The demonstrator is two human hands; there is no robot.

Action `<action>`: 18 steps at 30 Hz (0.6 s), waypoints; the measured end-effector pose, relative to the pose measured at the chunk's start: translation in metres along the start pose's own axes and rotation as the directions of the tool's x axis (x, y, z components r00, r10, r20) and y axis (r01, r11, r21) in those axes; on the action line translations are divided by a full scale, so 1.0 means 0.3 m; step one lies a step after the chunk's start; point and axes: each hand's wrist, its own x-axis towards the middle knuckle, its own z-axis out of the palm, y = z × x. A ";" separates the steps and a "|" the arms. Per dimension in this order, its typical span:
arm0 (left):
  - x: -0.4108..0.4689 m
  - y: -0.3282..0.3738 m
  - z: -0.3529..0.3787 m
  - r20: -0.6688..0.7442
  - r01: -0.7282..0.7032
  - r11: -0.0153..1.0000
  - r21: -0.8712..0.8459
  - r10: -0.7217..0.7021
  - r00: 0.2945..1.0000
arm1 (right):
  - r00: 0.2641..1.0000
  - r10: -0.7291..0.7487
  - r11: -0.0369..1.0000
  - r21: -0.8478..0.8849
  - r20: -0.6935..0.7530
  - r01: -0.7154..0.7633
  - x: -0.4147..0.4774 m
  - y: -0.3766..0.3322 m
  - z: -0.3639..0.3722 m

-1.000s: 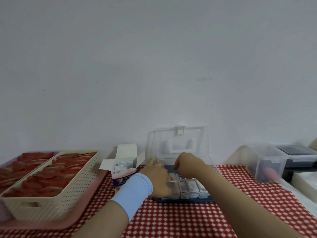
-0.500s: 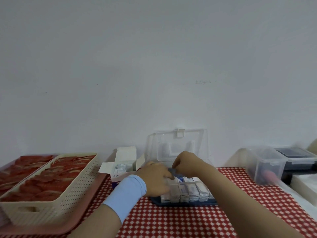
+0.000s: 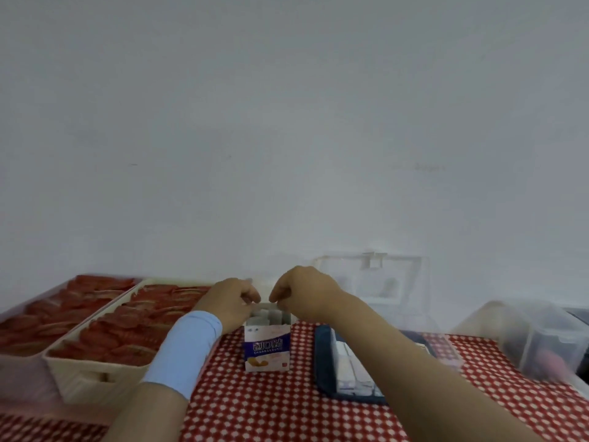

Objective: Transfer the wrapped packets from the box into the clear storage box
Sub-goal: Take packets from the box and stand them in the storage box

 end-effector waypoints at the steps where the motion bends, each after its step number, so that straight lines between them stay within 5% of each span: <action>1: 0.000 -0.025 0.012 0.003 -0.002 1.000 -0.009 0.002 1.000 | 1.000 0.002 0.999 -0.049 0.027 -0.001 0.024 -0.013 0.022; 18: 0.010 -0.155 0.103 -0.112 0.003 0.933 -0.360 -0.047 0.993 | 0.978 0.037 0.898 -0.437 0.208 0.058 0.193 -0.099 0.169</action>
